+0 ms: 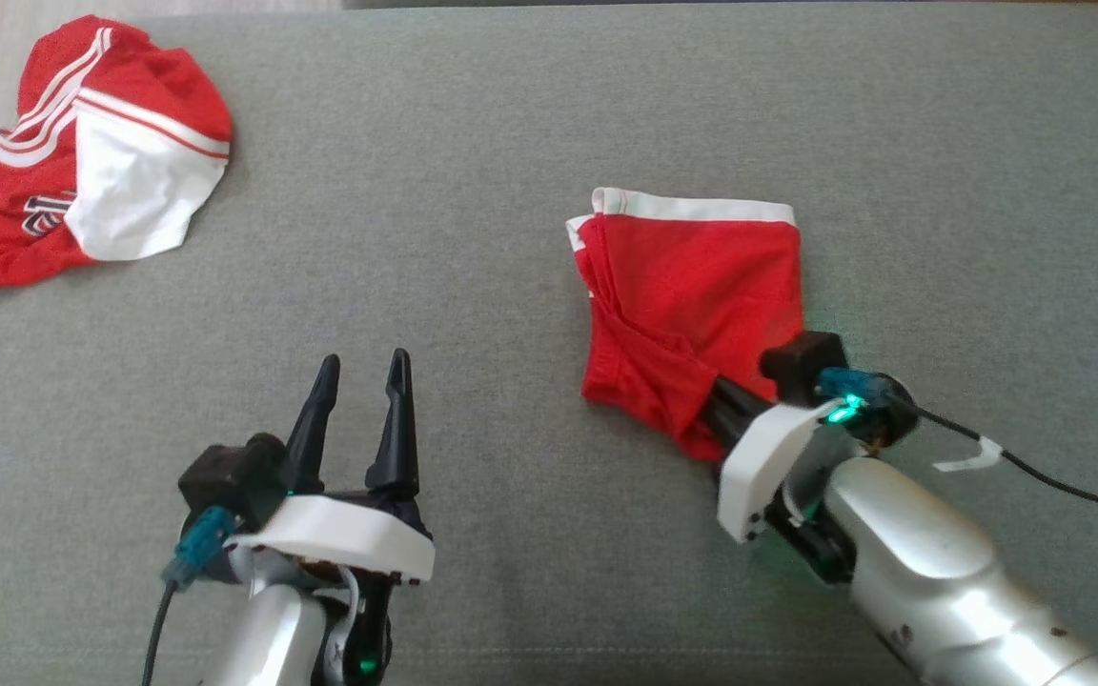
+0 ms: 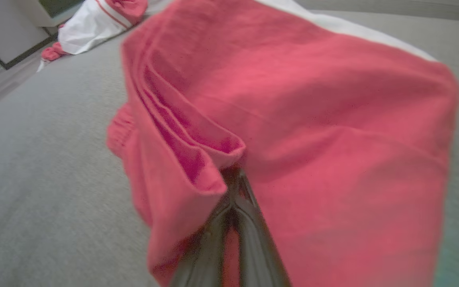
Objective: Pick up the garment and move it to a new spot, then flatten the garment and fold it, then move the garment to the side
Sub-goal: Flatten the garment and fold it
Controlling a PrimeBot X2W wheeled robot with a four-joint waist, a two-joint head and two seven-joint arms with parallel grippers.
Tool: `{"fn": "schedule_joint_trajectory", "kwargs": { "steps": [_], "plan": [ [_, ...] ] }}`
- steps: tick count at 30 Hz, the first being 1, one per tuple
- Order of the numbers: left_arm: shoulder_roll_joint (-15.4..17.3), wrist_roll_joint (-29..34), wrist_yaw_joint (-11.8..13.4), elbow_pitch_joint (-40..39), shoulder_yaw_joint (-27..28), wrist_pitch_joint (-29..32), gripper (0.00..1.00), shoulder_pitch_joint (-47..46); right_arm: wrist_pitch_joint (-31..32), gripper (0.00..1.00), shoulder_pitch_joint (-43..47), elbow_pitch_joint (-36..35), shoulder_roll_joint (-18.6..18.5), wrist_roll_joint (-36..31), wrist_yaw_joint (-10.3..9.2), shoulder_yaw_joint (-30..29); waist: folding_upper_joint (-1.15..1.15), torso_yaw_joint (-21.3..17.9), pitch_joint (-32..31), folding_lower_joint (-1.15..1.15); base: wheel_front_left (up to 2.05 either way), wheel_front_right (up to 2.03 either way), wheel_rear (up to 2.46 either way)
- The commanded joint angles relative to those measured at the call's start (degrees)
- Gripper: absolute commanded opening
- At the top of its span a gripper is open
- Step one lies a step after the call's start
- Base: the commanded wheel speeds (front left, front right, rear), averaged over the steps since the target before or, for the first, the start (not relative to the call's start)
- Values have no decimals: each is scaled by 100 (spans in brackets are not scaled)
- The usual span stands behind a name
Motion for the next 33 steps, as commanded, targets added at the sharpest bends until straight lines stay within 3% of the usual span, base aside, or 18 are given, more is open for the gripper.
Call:
{"fn": "schedule_joint_trajectory", "kwargs": {
  "steps": [1,11,20,24,33],
  "plan": [
    [-13,-15,-26,-175,185,-44,100,-215,-123,0,-182,-191,103,73,37,166,0,29,14,0,0,0,0],
    [-14,-11,-18,-204,198,-44,100,-221,-244,0,-297,-780,-52,567,37,1322,0,119,39,0,0,0,0],
    [-14,-8,-7,-213,197,-44,100,-242,-453,0,-471,-636,134,836,37,1808,0,150,44,0,0,0,0],
    [-14,-10,14,-229,239,-44,100,-198,-780,0,-588,-808,66,896,37,1671,0,108,-7,0,0,0,0],
    [-14,0,16,-270,263,-44,100,-150,-956,0,-559,-830,-319,562,37,680,0,7,-38,0,0,0,0]
  ]
}}
